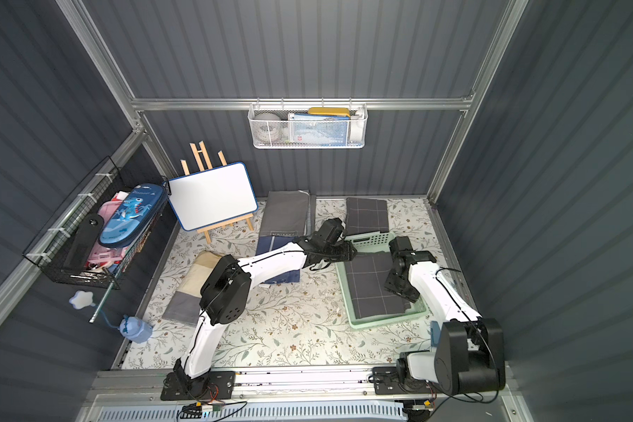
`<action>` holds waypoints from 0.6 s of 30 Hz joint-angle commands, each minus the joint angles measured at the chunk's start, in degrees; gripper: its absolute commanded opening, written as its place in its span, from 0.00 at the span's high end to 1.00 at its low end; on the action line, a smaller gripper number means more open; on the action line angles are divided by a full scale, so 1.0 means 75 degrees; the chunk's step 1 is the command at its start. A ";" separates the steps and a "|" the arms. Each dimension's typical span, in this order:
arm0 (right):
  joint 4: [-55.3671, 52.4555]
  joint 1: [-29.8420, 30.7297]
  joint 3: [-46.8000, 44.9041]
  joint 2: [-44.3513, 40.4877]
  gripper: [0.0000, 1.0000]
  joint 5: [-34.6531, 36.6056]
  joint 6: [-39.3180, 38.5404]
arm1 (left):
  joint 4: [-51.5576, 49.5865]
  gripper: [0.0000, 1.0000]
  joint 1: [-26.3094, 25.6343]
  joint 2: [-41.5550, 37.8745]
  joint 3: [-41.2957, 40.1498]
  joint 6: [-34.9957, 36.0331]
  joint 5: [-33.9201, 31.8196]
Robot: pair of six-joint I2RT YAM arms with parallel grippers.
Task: Put the folded pillowcase in the basket
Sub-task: Place the pillowcase in the basket.
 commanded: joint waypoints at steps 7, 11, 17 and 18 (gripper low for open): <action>-0.0517 0.2385 0.1061 -0.1132 0.44 0.0393 0.0592 | -0.0506 0.43 0.0387 -0.2801 -0.0696 0.0289 -0.1102; 0.0420 0.4190 0.1343 -0.0948 0.44 0.0127 0.1012 | -0.0152 0.38 0.1951 -0.4069 -0.2612 0.0405 -0.0521; 0.1440 0.5365 0.2761 0.1065 0.38 -0.0144 0.0580 | 0.0032 0.39 0.3613 -0.4701 -0.4615 0.0962 -0.0093; 0.1354 0.5405 0.3091 0.1491 0.37 -0.0282 0.0452 | 0.0140 0.39 0.3731 -0.4764 -0.4801 0.1006 0.0027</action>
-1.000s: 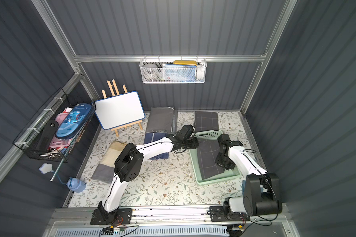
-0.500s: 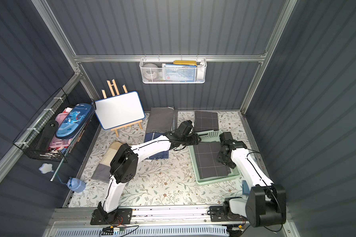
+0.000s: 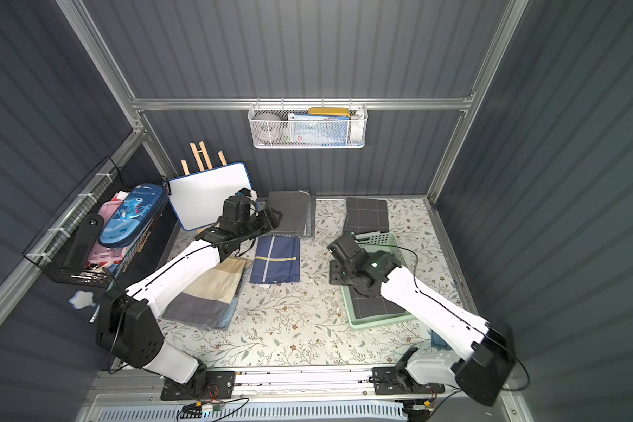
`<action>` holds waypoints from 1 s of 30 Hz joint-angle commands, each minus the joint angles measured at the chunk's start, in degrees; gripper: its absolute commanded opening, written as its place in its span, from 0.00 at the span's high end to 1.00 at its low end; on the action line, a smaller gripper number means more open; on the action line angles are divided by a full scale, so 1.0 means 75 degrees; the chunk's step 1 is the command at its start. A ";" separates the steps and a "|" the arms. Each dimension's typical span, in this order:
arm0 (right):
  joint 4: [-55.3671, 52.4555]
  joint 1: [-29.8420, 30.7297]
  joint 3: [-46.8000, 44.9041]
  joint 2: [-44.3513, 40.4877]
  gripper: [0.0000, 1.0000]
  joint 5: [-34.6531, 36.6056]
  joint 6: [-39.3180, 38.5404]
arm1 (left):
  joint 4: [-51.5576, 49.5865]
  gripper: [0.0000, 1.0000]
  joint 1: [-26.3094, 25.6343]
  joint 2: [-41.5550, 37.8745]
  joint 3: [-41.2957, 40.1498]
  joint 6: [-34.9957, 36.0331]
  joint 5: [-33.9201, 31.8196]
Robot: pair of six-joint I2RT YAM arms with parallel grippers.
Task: Put the folded pillowcase in the basket
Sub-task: Place the pillowcase in the basket, then move the pillowcase to the center of the board.
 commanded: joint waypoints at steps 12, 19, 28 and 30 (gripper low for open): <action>0.0458 0.0194 0.3771 0.5332 0.32 -0.1003 -0.0393 | 0.0218 0.38 0.1298 -0.0493 -0.1537 0.0720 0.0801; -0.0143 0.0193 0.5065 0.7043 0.30 -0.1104 -0.0142 | 0.0034 0.38 0.1438 -0.1130 -0.1681 0.0829 0.0787; -0.0174 0.0369 0.3775 0.6750 0.30 -0.0767 0.0422 | 0.0146 0.38 0.1450 -0.1649 -0.1710 0.0829 0.1186; 0.0024 0.0357 0.3557 0.6737 0.34 -0.1330 0.0468 | 0.0257 0.38 0.1450 -0.1648 -0.1755 0.0826 0.1235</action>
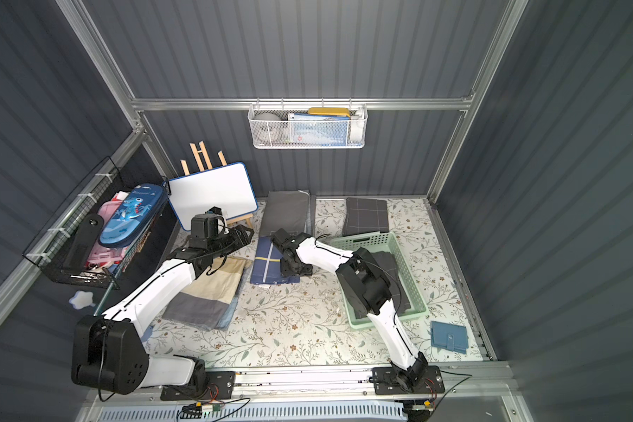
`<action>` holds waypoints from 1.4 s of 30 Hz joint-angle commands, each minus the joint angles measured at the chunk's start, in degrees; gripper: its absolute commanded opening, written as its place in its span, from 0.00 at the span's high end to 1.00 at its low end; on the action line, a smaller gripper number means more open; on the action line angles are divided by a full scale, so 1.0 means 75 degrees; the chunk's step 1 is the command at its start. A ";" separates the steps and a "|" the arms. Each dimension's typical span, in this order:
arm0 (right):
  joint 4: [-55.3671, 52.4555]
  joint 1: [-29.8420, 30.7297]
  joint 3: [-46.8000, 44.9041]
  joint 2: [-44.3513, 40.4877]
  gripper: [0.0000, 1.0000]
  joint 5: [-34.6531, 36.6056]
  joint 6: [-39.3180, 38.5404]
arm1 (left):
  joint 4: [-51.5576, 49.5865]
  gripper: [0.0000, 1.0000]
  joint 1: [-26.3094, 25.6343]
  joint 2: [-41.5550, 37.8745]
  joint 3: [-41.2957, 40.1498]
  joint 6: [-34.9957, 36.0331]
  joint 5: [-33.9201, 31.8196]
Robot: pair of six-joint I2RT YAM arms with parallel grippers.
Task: Put the folded pillowcase in the basket
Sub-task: Move the pillowcase to the center of the board.
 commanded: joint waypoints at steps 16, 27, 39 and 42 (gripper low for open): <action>-0.0401 0.0310 -0.1688 -0.0675 1.00 -0.0740 0.0439 | 0.0305 0.38 0.0025 -0.0039 -0.0406 0.0256 0.0537; -0.0738 0.0088 -0.3514 -0.1877 1.00 -0.0728 -0.0655 | 0.1433 0.39 -0.0232 0.1836 -0.0665 0.0369 0.1261; -0.0382 0.0074 -0.3732 -0.2238 1.00 -0.0961 -0.0586 | 0.0377 0.40 -0.1499 0.3181 0.0014 0.0247 -0.0599; -0.0317 0.0079 -0.3830 -0.2291 1.00 -0.0995 -0.0592 | 0.0422 0.40 -0.1499 0.2981 -0.0151 0.0109 -0.0703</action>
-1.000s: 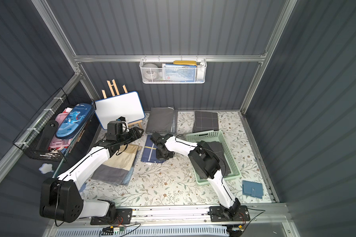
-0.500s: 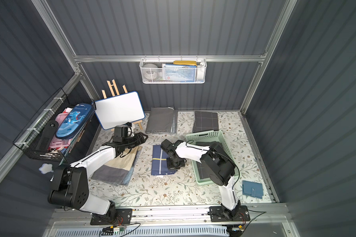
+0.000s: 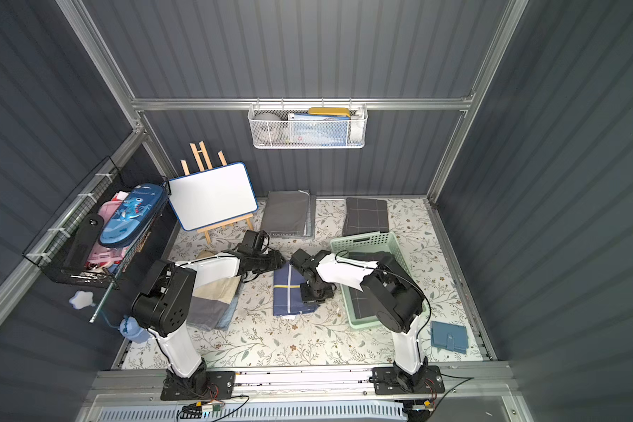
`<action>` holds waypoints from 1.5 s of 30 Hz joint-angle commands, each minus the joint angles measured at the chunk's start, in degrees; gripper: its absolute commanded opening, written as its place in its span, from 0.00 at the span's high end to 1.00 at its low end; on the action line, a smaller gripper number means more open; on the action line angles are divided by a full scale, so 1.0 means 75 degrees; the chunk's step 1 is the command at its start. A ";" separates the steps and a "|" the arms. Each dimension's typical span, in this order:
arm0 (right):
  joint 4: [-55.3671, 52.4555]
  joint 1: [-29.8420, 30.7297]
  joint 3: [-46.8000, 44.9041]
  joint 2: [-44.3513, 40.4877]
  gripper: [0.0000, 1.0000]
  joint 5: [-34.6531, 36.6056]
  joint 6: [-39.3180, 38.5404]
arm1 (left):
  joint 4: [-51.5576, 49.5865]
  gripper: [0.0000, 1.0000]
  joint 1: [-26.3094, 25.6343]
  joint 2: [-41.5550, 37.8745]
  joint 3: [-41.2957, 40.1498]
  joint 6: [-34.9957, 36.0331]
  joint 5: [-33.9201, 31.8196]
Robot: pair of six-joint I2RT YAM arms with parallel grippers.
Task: Put the folded pillowcase in the basket
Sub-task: Move the pillowcase to the center of the board, then pick up the pillowcase from the center of the board.
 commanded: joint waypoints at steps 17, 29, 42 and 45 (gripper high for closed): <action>0.0074 -0.0010 -0.0566 -0.0073 1.00 -0.0291 0.0070 | 0.0372 0.40 0.0008 -0.0490 -0.1065 -0.0696 0.0159; 0.0118 0.0002 -0.0572 -0.0184 1.00 -0.0280 0.0162 | 0.1317 0.80 0.0007 0.0265 -0.0901 -0.0518 0.0942; -0.0092 0.0060 -0.0622 -0.1597 1.00 0.0997 0.0591 | 0.0698 1.00 -0.0230 -0.1180 -0.0799 -0.0815 0.0274; -0.0645 0.0061 -0.0263 -0.2181 1.00 0.1377 0.0489 | 0.0139 1.00 -0.0680 -0.1891 -0.0164 -0.0893 -0.0071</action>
